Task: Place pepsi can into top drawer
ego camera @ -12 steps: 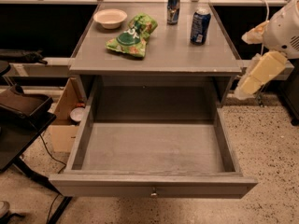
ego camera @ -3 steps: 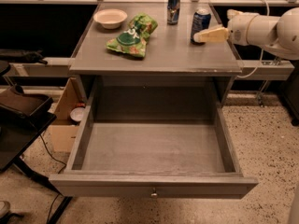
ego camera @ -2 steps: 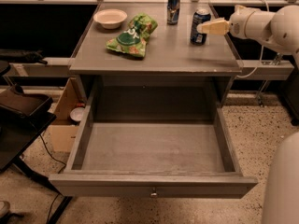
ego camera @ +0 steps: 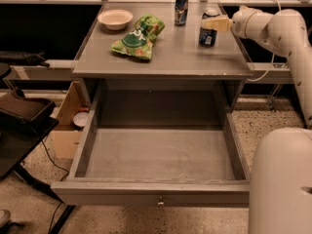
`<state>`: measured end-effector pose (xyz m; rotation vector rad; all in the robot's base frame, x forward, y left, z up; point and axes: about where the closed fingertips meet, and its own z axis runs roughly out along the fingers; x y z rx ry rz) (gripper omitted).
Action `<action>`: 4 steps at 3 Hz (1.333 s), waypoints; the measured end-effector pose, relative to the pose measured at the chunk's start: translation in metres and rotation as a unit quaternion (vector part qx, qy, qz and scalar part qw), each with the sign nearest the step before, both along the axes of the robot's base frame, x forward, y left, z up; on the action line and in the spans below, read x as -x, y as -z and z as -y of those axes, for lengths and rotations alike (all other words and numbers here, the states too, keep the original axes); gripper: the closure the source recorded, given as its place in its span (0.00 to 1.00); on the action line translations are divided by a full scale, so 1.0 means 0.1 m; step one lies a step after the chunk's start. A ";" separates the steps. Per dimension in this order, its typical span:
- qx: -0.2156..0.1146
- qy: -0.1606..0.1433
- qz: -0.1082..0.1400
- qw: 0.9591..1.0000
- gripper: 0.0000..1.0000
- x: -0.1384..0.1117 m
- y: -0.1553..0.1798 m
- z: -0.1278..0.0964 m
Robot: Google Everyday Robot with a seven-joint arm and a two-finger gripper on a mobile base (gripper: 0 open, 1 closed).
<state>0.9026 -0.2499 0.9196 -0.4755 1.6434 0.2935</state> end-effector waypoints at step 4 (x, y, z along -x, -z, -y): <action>-0.041 -0.033 -0.011 0.999 0.74 -0.07 0.20 -0.54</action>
Offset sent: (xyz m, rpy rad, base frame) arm -0.0004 0.0731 -0.0302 0.0990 0.0282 0.0876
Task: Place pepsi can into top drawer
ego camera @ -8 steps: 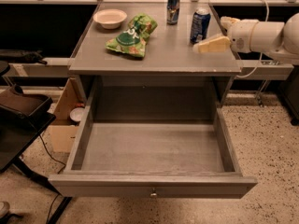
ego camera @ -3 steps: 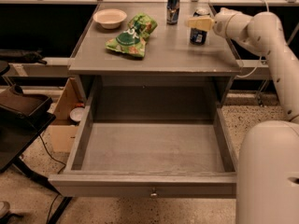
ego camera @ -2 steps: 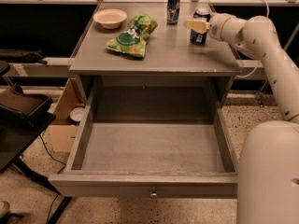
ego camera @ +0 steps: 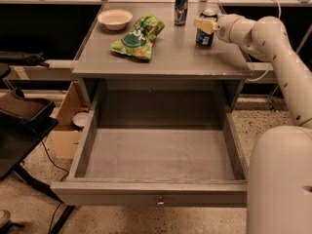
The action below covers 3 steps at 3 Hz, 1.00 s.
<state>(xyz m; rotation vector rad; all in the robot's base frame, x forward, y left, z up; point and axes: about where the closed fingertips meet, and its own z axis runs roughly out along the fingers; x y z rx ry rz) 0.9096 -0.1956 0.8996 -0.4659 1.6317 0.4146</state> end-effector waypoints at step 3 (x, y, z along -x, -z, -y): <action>-0.013 -0.067 0.058 0.996 1.00 1.02 -0.74 0.08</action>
Offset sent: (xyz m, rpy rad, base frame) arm -0.0940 0.0013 0.0882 0.0201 -0.1484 0.1479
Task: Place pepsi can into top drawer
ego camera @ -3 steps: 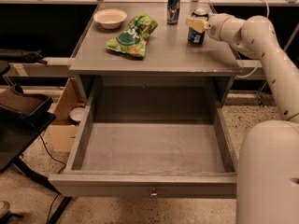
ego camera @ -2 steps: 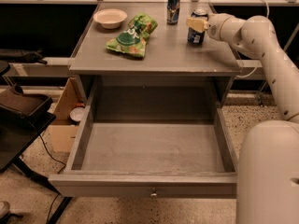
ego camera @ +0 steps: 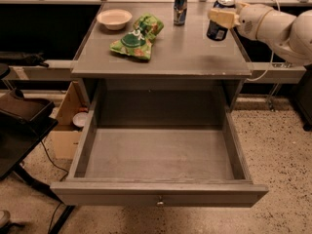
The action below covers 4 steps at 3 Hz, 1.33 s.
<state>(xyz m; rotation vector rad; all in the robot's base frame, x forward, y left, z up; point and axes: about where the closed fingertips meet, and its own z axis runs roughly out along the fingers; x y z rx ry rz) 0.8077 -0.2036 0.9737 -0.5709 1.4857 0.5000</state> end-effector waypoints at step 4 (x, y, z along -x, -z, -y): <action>-0.001 -0.221 0.007 0.975 1.00 2.60 1.13 -0.37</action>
Offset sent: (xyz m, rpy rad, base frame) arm -0.2636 -0.0425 -0.0550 0.0589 0.0105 0.3017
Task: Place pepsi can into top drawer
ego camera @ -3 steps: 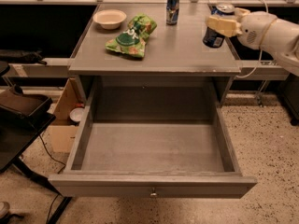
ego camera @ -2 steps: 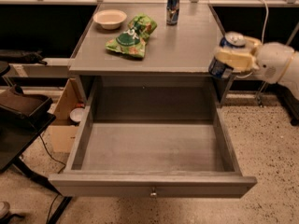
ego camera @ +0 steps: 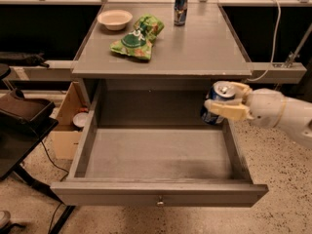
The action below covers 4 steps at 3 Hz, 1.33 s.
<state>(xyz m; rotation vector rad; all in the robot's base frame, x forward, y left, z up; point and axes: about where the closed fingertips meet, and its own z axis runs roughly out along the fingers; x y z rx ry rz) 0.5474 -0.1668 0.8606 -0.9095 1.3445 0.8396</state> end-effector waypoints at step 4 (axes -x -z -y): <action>0.040 0.019 0.049 0.998 1.00 -0.46 0.85 -0.91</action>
Offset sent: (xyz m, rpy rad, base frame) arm 0.0652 0.1237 -0.1130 -0.0749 -0.1521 -0.0785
